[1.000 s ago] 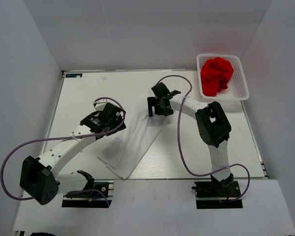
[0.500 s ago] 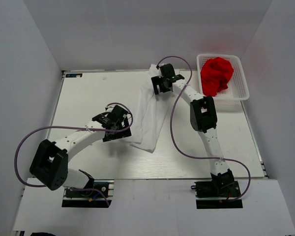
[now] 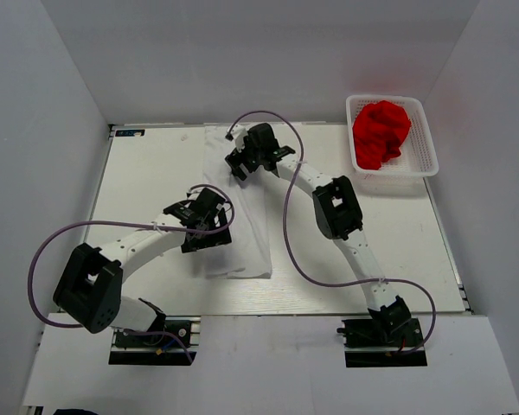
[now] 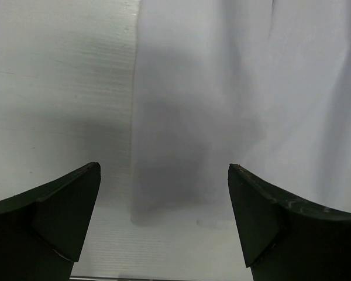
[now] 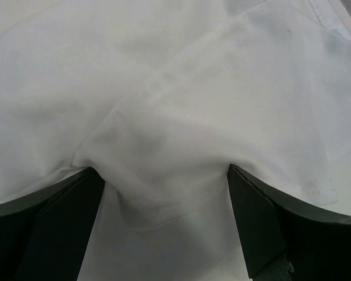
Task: Fold and stack the t-shirts
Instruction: Rotate the tshirt 90 degrees, then grab the bottom of the folded rectangular tshirt with both arms
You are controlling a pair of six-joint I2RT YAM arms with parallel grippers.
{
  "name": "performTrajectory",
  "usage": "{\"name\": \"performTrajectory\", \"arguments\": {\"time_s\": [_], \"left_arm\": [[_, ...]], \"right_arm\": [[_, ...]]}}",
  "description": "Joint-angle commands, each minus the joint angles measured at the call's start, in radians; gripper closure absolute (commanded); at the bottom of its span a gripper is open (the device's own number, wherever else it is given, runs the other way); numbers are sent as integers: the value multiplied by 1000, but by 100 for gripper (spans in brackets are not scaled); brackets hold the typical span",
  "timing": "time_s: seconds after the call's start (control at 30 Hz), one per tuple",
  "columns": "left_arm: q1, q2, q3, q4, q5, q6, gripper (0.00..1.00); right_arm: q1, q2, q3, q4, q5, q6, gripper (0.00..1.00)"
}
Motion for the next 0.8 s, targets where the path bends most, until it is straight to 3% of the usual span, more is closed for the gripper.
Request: {"name": "performTrajectory", "arguments": {"time_s": [0.0, 0.2, 0.33, 0.37, 0.43, 0.5, 0.63, 0.77], "left_arm": [[7, -10, -43, 45, 12, -25, 0], [7, -78, -103, -2, 21, -104, 0], [7, -184, -199, 19, 66, -132, 0], [7, -200, -231, 19, 77, -132, 0], [7, -226, -261, 19, 104, -143, 0], [-7, -257, -305, 19, 117, -152, 6], [-16, -269, -345, 62, 173, -125, 9], [-16, -257, -385, 128, 196, -106, 16]], "right_arm": [[-13, -7, 7, 50, 20, -28, 10], [-8, -254, -82, 60, 17, 142, 10], [-1, -470, -419, 77, 32, 384, 10], [4, -607, -568, 146, 28, 415, 10], [21, -699, -715, 220, 23, 515, 10], [38, -841, -974, 224, 19, 605, 10], [67, -1002, -1157, 100, 23, 695, 10], [119, -1089, -1329, 72, -111, 802, 10]]}}
